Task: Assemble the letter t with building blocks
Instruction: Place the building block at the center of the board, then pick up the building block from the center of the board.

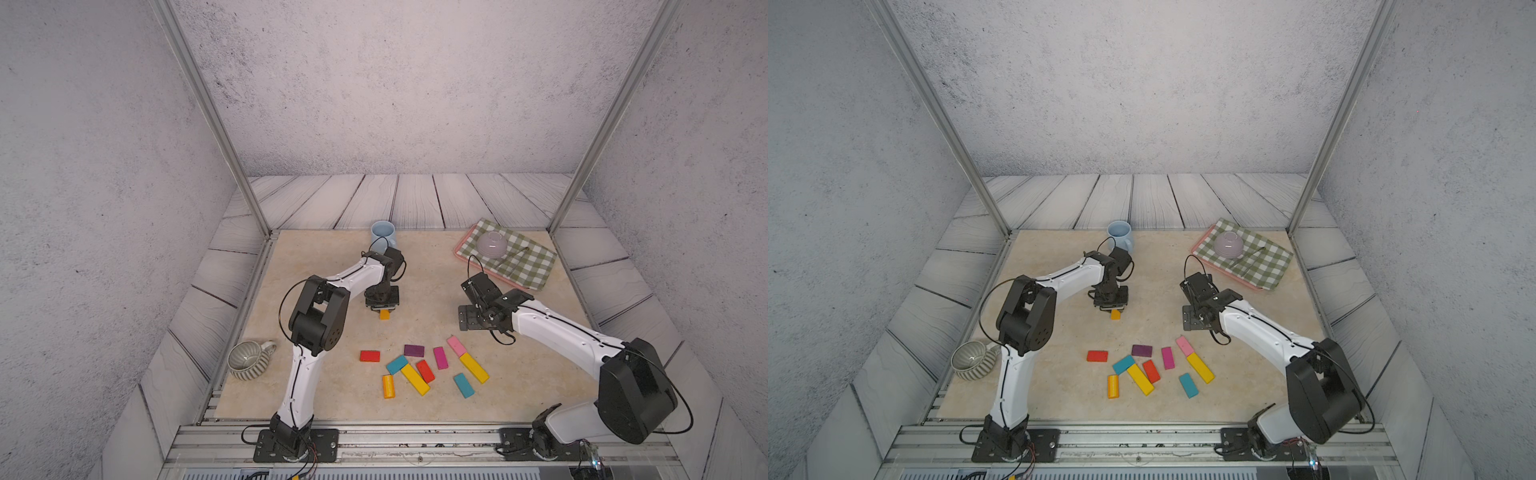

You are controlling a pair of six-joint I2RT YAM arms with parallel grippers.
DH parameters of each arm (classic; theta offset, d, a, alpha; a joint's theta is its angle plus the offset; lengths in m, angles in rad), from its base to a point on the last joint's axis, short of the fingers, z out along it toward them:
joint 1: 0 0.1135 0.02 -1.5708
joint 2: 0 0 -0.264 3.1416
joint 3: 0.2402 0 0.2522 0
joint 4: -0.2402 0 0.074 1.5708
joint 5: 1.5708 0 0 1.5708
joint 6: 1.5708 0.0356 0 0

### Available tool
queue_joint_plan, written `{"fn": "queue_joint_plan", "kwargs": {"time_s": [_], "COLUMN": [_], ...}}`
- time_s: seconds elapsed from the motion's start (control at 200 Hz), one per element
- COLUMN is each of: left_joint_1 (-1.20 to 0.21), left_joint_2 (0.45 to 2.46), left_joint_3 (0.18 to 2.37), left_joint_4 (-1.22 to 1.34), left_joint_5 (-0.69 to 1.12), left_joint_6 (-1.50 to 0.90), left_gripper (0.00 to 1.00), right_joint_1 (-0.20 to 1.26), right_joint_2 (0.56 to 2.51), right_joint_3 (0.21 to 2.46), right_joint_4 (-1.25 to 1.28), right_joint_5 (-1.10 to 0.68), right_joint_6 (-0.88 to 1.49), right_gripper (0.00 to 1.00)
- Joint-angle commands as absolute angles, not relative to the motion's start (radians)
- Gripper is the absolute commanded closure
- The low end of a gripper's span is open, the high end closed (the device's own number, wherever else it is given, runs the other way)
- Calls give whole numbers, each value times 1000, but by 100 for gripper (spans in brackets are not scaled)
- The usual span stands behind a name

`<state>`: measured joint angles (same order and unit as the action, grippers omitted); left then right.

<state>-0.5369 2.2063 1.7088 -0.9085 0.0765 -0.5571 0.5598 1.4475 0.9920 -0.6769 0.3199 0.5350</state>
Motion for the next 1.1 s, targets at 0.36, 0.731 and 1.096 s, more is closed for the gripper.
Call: {"fn": "queue_joint_plan", "kwargs": {"time_s": [0.36,0.731,1.096], "left_joint_1": [-538,-543,-659], "left_joint_2": [2186,1991,1651], "left_joint_3": [1672,1574,1156], "left_joint_4": [-930,-864,-758], "left_joint_5": [27,16,185], "left_joint_6": [-601,-575,-334], "left_gripper": [52,0,5], "right_joint_1": [565,565,565], "right_joint_2": [1459,1445,1386], "right_joint_3": [1011,994,958], "right_joint_4": [-698,-692,-666], "right_joint_5": [328,322,283], "right_joint_6": [541,531,460], "right_gripper": [1,1,1]}}
